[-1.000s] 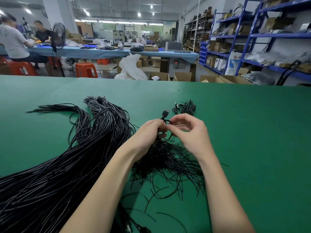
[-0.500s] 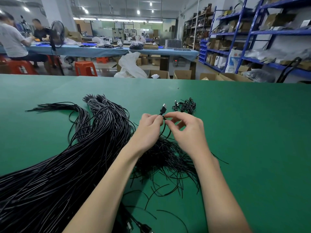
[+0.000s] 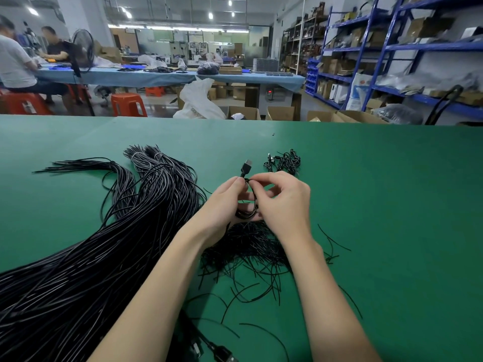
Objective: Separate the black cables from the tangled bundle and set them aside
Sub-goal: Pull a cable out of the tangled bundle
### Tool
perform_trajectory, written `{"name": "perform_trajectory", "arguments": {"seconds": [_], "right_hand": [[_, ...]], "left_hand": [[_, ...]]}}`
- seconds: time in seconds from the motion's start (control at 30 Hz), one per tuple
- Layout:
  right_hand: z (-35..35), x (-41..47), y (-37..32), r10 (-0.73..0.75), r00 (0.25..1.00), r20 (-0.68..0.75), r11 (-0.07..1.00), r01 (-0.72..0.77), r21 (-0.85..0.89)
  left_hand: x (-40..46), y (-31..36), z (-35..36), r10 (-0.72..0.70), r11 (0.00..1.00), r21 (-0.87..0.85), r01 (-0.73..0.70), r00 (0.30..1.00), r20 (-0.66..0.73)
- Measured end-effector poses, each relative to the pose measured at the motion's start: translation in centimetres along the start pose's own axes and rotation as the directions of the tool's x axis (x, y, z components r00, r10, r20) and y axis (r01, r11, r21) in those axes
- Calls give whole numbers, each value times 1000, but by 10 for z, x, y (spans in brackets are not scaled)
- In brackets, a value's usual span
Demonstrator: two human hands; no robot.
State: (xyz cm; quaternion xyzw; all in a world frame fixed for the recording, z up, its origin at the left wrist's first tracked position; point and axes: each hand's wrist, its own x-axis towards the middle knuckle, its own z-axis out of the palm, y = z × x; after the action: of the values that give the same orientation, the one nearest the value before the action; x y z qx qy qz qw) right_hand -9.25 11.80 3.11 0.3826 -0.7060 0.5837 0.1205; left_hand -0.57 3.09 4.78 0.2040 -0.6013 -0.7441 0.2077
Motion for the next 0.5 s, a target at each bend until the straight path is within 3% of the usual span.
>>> {"name": "perform_trajectory", "arguments": {"seconds": [0.13,0.37,0.5], "right_hand": [[2,0,-4,153,988,-25,981,-149,125],[-10,9,-1,397,908,134,879,-418,231],[-9,8,4,447,875,185,832,-482,275]], "left_hand": [[-1,2,-2,-32,997,-61,36,998,60],[-1,-2,-6,-11,996,86,5,997,76],[-2,-3,-4,-31,998,51,25,992,122]]}}
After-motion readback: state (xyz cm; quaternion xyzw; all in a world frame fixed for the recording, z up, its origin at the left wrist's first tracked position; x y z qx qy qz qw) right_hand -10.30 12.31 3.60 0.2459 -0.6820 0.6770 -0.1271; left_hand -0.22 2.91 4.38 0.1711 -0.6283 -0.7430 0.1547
